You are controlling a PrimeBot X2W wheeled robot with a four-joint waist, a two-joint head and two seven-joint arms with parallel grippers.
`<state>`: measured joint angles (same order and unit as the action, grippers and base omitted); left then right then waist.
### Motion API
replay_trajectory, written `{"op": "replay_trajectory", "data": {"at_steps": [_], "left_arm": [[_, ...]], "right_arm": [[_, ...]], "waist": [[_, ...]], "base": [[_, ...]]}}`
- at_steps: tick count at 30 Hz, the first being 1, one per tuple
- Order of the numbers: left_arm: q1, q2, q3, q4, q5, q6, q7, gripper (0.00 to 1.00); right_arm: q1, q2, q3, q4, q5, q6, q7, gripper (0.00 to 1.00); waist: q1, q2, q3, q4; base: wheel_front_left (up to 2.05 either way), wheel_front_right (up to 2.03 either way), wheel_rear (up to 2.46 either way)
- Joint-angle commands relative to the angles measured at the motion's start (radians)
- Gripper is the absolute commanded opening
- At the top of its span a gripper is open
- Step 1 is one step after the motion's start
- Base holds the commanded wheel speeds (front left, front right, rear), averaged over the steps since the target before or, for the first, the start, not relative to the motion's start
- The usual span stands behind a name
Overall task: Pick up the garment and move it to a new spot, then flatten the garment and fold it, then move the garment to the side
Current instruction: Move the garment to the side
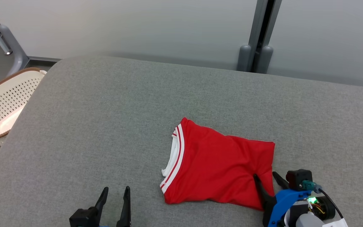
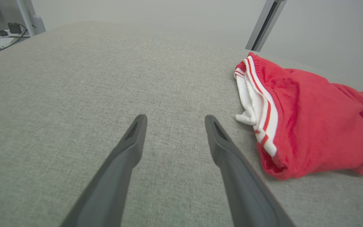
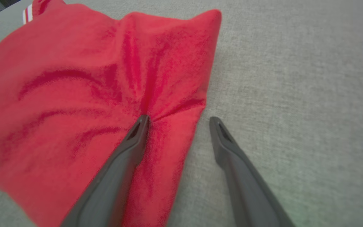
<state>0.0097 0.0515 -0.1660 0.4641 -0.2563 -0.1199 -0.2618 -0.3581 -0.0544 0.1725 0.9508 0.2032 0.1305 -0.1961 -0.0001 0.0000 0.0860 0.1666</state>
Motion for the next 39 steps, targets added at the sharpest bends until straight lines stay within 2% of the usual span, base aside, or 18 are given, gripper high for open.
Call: {"op": "replay_trajectory", "data": {"at_steps": [1,2,3,4,8,11,16,22,29,34,39], "left_arm": [[-0.010,-0.001,0.003,0.000,-0.002,-0.004,-0.004,1.00],[-0.010,-0.001,0.004,-0.001,-0.003,-0.003,-0.004,1.00],[-0.011,-0.001,0.006,-0.001,-0.003,-0.004,-0.004,1.00],[-0.010,-0.001,0.009,-0.002,-0.003,-0.004,-0.004,1.00],[0.004,-0.001,0.023,-0.005,0.008,-0.004,-0.004,1.00],[0.012,-0.001,0.033,-0.011,0.012,-0.004,-0.004,1.00],[0.018,-0.001,0.038,-0.016,0.015,-0.008,-0.004,1.00],[-0.013,-0.001,0.006,-0.024,0.001,-0.011,-0.004,1.00],[-0.037,0.000,-0.048,-0.032,-0.033,-0.012,-0.004,1.00],[-0.045,0.000,-0.061,-0.033,-0.028,-0.012,-0.004,1.00],[-0.054,0.000,-0.069,-0.027,-0.024,-0.012,-0.004,1.00]], "right_arm": [[0.024,0.009,0.028,0.041,0.018,0.001,0.024,1.00],[0.027,0.012,0.052,0.060,0.032,0.002,0.023,0.48],[0.027,0.013,0.070,0.074,0.044,0.002,0.022,0.14],[0.026,0.015,0.082,0.084,0.051,0.003,0.013,0.00],[-0.006,0.002,0.068,0.112,0.040,-0.001,-0.033,0.00],[-0.022,-0.009,0.033,0.117,0.038,-0.004,-0.055,0.00],[-0.002,-0.011,-0.013,0.095,0.013,-0.006,-0.062,0.00],[0.071,-0.007,-0.107,0.051,-0.070,-0.005,-0.059,0.00],[0.114,-0.005,-0.163,0.024,-0.111,-0.005,-0.059,0.00],[0.124,-0.003,-0.179,0.004,-0.108,-0.005,-0.060,0.00],[0.108,-0.002,-0.189,-0.017,-0.105,-0.003,-0.063,0.00]], "waist": [[0.0001,0.0000,0.006,0.008],[0.0001,0.0000,0.007,0.010],[0.0001,0.0000,0.008,0.010],[0.0001,0.0000,0.008,0.008],[0.0001,0.0000,0.002,-0.023],[0.0001,0.0000,-0.008,-0.075],[0.0001,0.0000,-0.020,-0.207],[0.0001,0.0000,-0.016,-0.361],[0.0001,0.0000,0.004,-0.500],[0.0001,0.0000,0.020,-0.554],[0.0001,0.0000,0.034,-0.564]], "base": [[0.00,0.00,0.00],[0.00,0.00,0.00],[0.00,0.00,0.00],[0.00,0.00,0.00],[0.00,0.00,0.00],[0.00,0.00,0.00],[0.00,0.00,0.00],[0.00,0.00,0.00],[0.00,0.00,0.00],[0.00,0.00,0.00],[0.00,0.00,0.00]]}}
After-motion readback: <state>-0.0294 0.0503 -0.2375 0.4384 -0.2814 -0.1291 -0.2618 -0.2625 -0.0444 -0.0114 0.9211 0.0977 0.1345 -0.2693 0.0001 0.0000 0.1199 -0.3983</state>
